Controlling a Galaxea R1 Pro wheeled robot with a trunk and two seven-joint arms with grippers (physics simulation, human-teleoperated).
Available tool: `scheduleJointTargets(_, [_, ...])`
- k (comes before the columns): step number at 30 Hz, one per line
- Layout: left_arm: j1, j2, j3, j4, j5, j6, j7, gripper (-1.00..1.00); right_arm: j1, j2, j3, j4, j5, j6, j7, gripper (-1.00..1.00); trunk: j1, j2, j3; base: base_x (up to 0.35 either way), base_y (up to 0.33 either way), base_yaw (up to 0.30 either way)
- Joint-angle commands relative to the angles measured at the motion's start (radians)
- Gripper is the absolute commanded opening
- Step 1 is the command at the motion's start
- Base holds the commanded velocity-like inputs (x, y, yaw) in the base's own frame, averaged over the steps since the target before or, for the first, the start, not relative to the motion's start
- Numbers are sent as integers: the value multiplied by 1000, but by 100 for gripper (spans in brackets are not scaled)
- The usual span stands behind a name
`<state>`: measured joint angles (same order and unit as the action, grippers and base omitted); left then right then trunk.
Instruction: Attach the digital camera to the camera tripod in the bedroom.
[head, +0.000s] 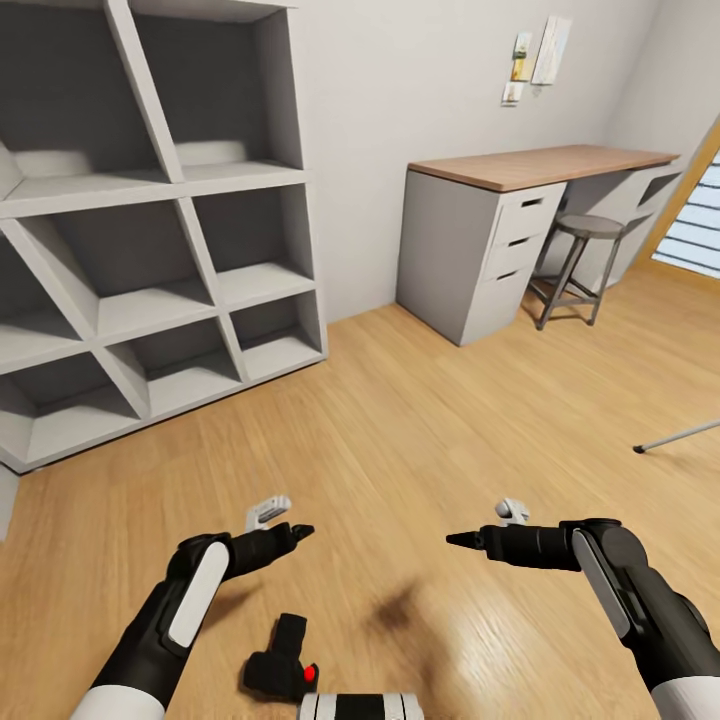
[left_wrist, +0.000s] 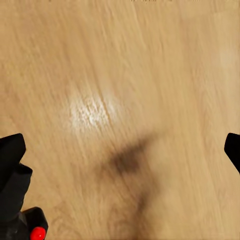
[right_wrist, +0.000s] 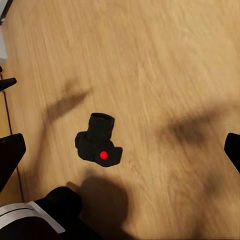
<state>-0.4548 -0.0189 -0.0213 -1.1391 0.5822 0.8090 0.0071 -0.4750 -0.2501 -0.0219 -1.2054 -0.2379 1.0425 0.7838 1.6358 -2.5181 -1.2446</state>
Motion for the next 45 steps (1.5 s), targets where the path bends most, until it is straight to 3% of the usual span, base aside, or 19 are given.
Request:
scheduleJointTargets(1, [0,2,1,-9,1,4,1,100,-1,0,-1,0,2,5,5,100,0,-1,-5,0,0,0])
scheduleJointTargets(7, [-1,42,-2,-83,-5,5,1,100,0,0,-1,0,2,5,4,100,3,-2,-28,0,0,0])
scheduleJointTargets(9, [-1,83,1,-128,-7,12,1,100,-1,0,-1,1,2,5,4,100,4,-2,-36,0,0,0])
scheduleJointTargets(13, [-1,134,4,-145,-7,39,-1,100,0,0,-1,1,2,5,3,100,6,-3,-51,0,0,0])
scheduleJointTargets(17, [-1,227,12,-154,-6,81,-2,100,0,1,-1,12,2,5,-7,100,7,-4,-67,0,0,0])
scheduleJointTargets(22, [1,281,17,-141,-3,87,1,100,0,1,-1,24,3,5,-10,100,10,-6,-86,0,0,0])
scheduleJointTargets(24, [3,317,18,-108,-6,87,3,100,0,1,-1,32,2,5,-12,100,11,-6,-94,0,0,0])
scheduleJointTargets(26, [4,328,18,-96,-10,86,2,100,0,2,-1,33,2,5,-12,100,11,-6,-101,0,0,0])
scheduleJointTargets(27, [5,369,18,-73,-32,57,-5,100,0,2,-1,36,1,3,-12,100,12,-7,-105,0,0,0])
scheduleJointTargets(28, [5,381,18,-70,-38,36,-6,100,0,2,-1,36,1,0,-12,100,12,-7,-109,0,0,0])
scheduleJointTargets(32, [5,403,15,-34,-46,-4,-9,100,0,2,-1,36,0,-6,-12,100,14,-8,-125,0,0,0])
scheduleJointTargets(41, [6,409,10,6,-48,-12,-15,100,-1,2,-2,37,0,-7,-16,100,18,-10,-159,0,0,0])
scheduleJointTargets(45, [12,420,7,10,-49,-13,-47,100,0,1,-3,37,0,-7,-32,100,20,-11,-175,0,0,0])
